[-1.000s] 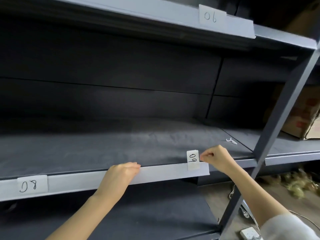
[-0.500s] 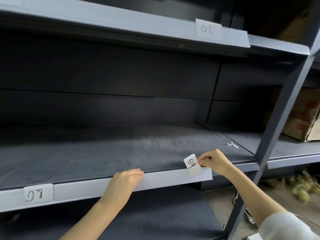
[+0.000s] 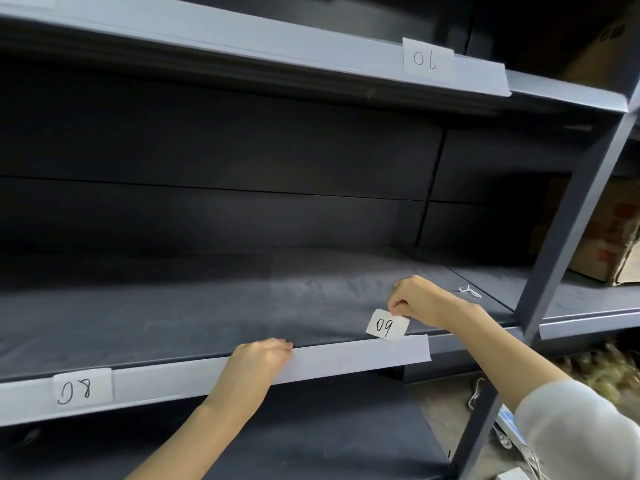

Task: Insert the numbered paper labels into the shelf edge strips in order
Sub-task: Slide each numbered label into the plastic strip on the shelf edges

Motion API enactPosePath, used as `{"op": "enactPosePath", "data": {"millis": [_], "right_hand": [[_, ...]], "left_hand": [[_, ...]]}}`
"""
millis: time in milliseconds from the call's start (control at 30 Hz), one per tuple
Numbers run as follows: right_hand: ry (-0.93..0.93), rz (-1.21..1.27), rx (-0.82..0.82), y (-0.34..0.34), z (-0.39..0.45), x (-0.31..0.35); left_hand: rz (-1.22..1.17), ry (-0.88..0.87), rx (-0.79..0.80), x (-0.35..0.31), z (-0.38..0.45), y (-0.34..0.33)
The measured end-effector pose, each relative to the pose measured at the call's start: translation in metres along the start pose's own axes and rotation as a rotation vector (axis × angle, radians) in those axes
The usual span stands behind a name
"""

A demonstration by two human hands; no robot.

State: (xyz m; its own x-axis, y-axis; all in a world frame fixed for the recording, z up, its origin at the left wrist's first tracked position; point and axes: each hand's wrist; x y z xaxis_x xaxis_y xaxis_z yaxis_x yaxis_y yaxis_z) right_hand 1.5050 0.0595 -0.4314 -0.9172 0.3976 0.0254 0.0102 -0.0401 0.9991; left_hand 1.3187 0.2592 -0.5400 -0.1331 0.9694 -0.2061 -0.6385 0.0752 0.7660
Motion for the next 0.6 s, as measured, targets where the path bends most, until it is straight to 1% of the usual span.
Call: {"op": "enactPosePath", "data": {"millis": [100, 200, 267, 600], "right_hand": [[-0.013, -0.082, 0.057, 0.000, 0.001, -0.002], [-0.015, -0.091, 0.087, -0.007, 0.005, -0.003], [-0.042, -0.061, 0.088, -0.009, 0.007, -0.003], [-0.036, 0.006, 0.044, -0.016, 0.006, -0.003]], "left_hand": [[0.012, -0.005, 0.010, 0.001, 0.001, 0.001], [0.003, -0.003, 0.004, 0.001, 0.000, 0.000], [-0.004, -0.004, 0.000, 0.001, -0.001, 0.000], [0.008, -0.003, -0.008, 0.000, 0.000, 0.001]]}}
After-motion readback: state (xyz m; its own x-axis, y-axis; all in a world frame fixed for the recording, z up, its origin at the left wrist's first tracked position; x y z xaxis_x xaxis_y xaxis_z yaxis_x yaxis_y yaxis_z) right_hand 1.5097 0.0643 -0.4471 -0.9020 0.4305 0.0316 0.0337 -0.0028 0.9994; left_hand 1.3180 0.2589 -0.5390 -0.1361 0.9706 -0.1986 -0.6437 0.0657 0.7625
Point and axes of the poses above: each hand's wrist, its own z-axis towards the middle knuckle, its own y-axis out of the back of the hand, x = y × z, and after that the axes turned 14 degrees about y, right-handed
